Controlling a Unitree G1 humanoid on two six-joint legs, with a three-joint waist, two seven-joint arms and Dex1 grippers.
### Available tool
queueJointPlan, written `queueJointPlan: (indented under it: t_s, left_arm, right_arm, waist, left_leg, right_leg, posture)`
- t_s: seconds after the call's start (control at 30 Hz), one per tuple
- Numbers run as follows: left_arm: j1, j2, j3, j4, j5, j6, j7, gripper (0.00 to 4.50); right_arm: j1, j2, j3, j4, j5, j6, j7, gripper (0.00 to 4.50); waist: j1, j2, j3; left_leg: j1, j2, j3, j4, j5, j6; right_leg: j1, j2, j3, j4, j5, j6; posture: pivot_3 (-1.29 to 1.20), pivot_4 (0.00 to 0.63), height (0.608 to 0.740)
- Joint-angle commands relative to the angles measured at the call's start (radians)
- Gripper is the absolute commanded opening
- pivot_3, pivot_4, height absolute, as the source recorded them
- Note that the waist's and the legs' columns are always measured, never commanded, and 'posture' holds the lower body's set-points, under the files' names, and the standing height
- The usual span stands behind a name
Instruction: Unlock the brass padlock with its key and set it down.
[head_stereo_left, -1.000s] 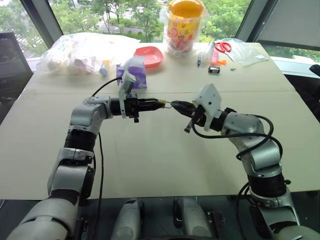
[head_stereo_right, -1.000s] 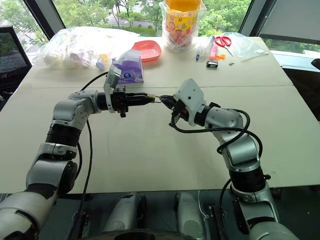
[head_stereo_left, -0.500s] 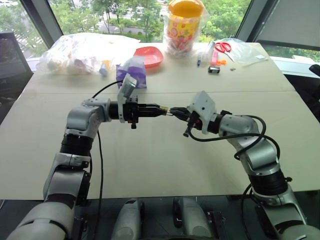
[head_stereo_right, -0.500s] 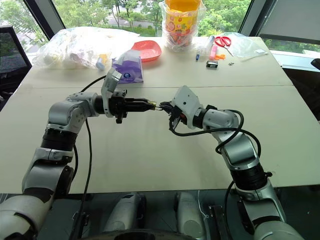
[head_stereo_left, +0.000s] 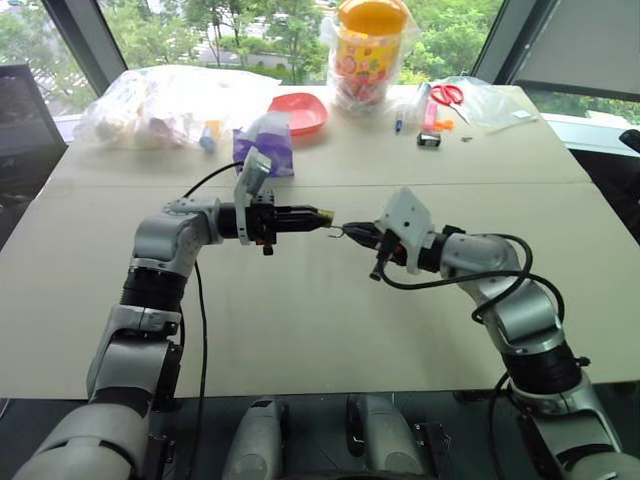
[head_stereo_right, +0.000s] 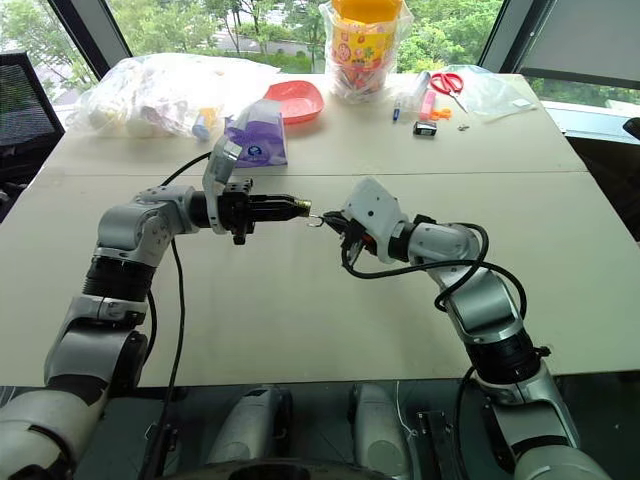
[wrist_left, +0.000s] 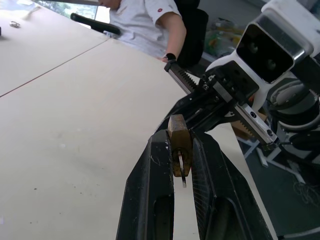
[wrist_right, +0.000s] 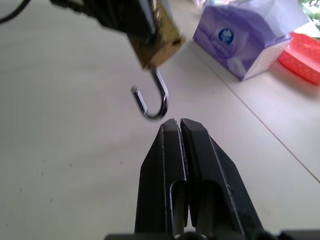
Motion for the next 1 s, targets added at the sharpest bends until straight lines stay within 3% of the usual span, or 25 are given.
queueJointPlan:
  t_s: [0.03,0.23,0.57,0.63,0.87,1.0]
  left_arm:
    - [-0.030,-0.029,0.006,0.043,0.006,-0.024,0.023,0.00]
    - [-0.114,-0.142,0.049,0.267,-0.005,0.018,0.100,0.00]
    - [-0.223,-0.251,0.010,0.600,0.127,-0.013,0.145,0.00]
    - [-0.233,-0.253,0.004,0.623,0.150,-0.019,0.126,1.03]
    - [-0.242,-0.222,0.031,0.611,0.177,-0.024,0.139,3.55]
    - [-0.189,-0.129,0.013,0.482,0.225,-0.093,0.144,3.55]
  right_arm:
    - [0.041,-0.081,-0.054,-0.028,-0.025,-0.042,0.016,0.06]
    - [0.104,-0.172,-0.136,-0.180,0.112,0.079,0.101,0.06]
    - [0.122,-0.208,-0.114,-0.275,0.139,0.166,0.082,0.06]
    - [0.124,-0.204,-0.112,-0.280,0.139,0.170,0.071,0.00]
    - [0.136,-0.207,-0.117,-0.287,0.143,0.168,0.049,0.00]
    - [0.154,-0.218,-0.132,-0.292,0.149,0.172,0.047,0.00]
  waist:
    - [0.000,0.000,0.000]
    - [0.011,0.000,0.000]
    - [0.017,0.000,0.000]
    - [0.017,-0.001,0.000]
    - [0.016,-0.001,0.000]
    - [0.012,-0.001,0.000]
  left_leg:
    - [0.000,0.000,0.000,0.000,0.000,0.000]
    - [0.000,0.000,0.000,0.000,0.000,0.000]
    - [0.000,0.000,0.000,0.000,0.000,0.000]
    - [0.000,0.000,0.000,0.000,0.000,0.000]
    - [0.000,0.000,0.000,0.000,0.000,0.000]
    - [0.000,0.001,0.000,0.000,0.000,0.000]
  right_leg:
    - [0.000,0.000,0.000,0.000,0.000,-0.001]
    - [0.000,0.001,0.000,0.000,0.000,0.000]
    - [0.000,0.001,0.000,-0.001,-0.001,-0.001]
    - [0.000,0.000,0.000,-0.001,-0.001,-0.001]
    - [0.000,0.000,0.000,-0.001,-0.001,-0.002]
    - [0.000,0.001,0.000,-0.001,-0.001,-0.002]
  posture:
    - [0.00,0.150,0.740]
    - [0.00,0.150,0.740]
    - [0.00,0.150,0.740]
    - [0.00,0.150,0.740]
    - [0.00,0.150,0.740]
    - [0.00,0.150,0.740]
